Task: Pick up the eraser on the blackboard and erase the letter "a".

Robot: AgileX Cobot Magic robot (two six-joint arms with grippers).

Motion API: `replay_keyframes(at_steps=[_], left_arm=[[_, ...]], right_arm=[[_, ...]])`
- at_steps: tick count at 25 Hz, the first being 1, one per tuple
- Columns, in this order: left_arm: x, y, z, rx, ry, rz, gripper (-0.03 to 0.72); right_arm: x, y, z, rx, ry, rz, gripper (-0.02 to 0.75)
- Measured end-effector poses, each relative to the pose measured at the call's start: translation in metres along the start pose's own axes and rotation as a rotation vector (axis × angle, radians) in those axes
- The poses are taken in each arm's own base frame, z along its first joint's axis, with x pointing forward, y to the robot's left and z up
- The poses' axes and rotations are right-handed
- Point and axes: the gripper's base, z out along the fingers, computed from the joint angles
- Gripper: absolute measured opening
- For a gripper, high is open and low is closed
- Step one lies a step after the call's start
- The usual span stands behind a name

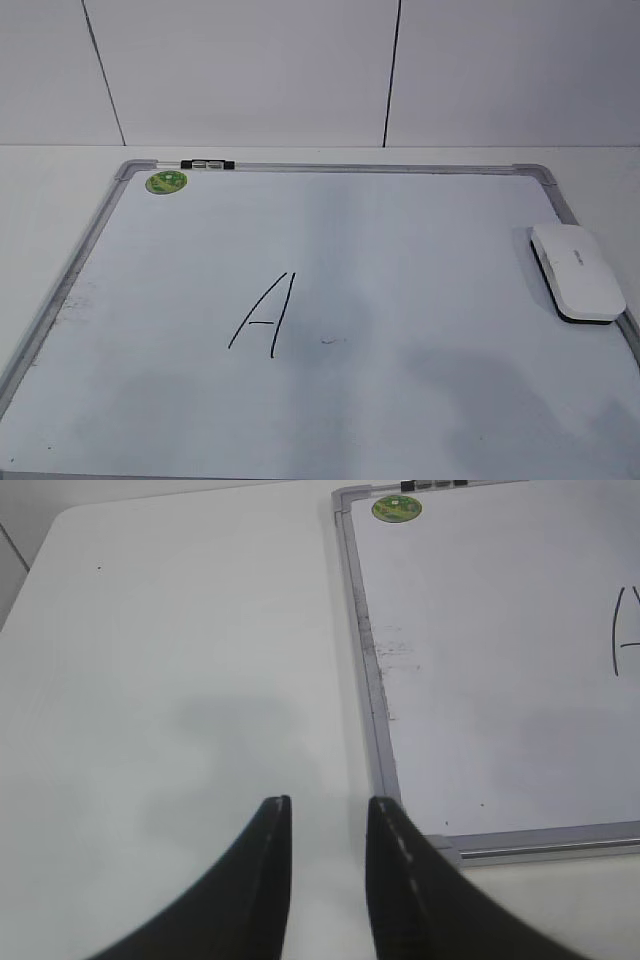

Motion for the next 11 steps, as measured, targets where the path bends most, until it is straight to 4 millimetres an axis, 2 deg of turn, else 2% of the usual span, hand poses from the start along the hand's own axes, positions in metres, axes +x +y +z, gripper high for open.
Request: replay_keyframes(at_steps=[11], left_arm=[[0.0,0.0,0.0,0.0,0.0,0.0,0.202]], right_arm=[[0.0,0.0,0.0,0.0,0.0,0.0,0.54]])
